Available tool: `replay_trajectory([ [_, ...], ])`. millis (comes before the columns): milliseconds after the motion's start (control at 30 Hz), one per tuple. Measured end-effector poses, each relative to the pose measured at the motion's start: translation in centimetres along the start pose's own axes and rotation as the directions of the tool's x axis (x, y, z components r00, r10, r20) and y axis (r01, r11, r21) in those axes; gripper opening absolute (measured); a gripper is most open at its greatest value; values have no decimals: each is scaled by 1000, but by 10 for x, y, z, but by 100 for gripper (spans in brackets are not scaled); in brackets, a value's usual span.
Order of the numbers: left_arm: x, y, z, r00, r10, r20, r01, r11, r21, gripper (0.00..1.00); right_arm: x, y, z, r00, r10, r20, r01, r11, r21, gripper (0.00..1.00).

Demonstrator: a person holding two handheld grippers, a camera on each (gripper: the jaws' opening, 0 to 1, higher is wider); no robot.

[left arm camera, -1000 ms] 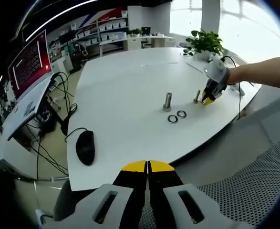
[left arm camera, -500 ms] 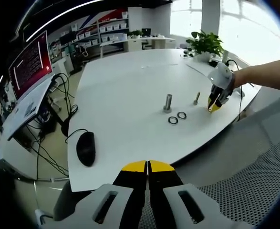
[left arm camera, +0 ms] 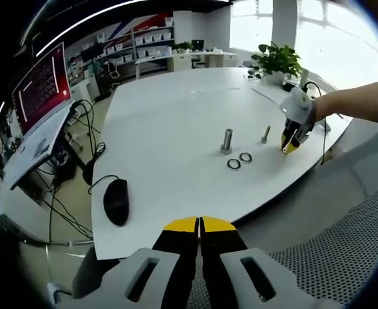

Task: Place the washer onto the threaded stud by aligning its center hole with the stud, sliding it down to the base, and recovering from edge contact or off-axis alignment until the washer reaches the visible bottom stop.

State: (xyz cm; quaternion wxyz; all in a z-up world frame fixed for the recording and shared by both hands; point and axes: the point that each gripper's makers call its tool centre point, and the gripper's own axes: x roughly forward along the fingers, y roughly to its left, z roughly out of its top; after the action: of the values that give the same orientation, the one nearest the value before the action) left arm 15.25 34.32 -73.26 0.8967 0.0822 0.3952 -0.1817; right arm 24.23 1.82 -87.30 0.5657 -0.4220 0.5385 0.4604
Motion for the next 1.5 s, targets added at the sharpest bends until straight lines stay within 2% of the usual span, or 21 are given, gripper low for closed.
replay_trajectory([
  [167, 0, 0, 0, 1000, 0, 0, 0, 1000, -1, 0, -1, 1, 0, 999, 12, -41, -13, 999, -33, 14],
  [233, 0, -1, -1, 1000, -1, -4, 1, 1000, 0, 0, -1, 1, 1, 999, 16, -50, -17, 1000, -11, 14],
  [300, 0, 0, -1, 1000, -1, -6, 2, 1000, 2, 0, -2, 3, 0, 998, 13, -60, -14, 1000, -25, 14],
  [500, 0, 0, -1, 1000, -3, -5, 3, 1000, 3, 0, -2, 2, -1, 998, 0, -60, -3, 999, -42, 14],
  [567, 0, 0, 0, 1000, -4, 2, 4, 1000, -3, 0, -1, 1, -1, 998, -10, -66, 1, 991, -131, 14],
  [800, 0, 0, 0, 1000, -3, 1, 3, 1000, 0, 0, -1, 1, 0, 996, -22, -89, 12, 995, -103, 14],
  [1133, -1, -1, 0, 1000, -4, 1, 4, 1000, 1, 0, -2, 2, -1, 996, -39, -81, 33, 997, -70, 14],
  [1500, -1, 0, -1, 1000, -3, 2, 3, 1000, 0, 0, -2, 4, 0, 993, -63, -98, 55, 995, -84, 14],
])
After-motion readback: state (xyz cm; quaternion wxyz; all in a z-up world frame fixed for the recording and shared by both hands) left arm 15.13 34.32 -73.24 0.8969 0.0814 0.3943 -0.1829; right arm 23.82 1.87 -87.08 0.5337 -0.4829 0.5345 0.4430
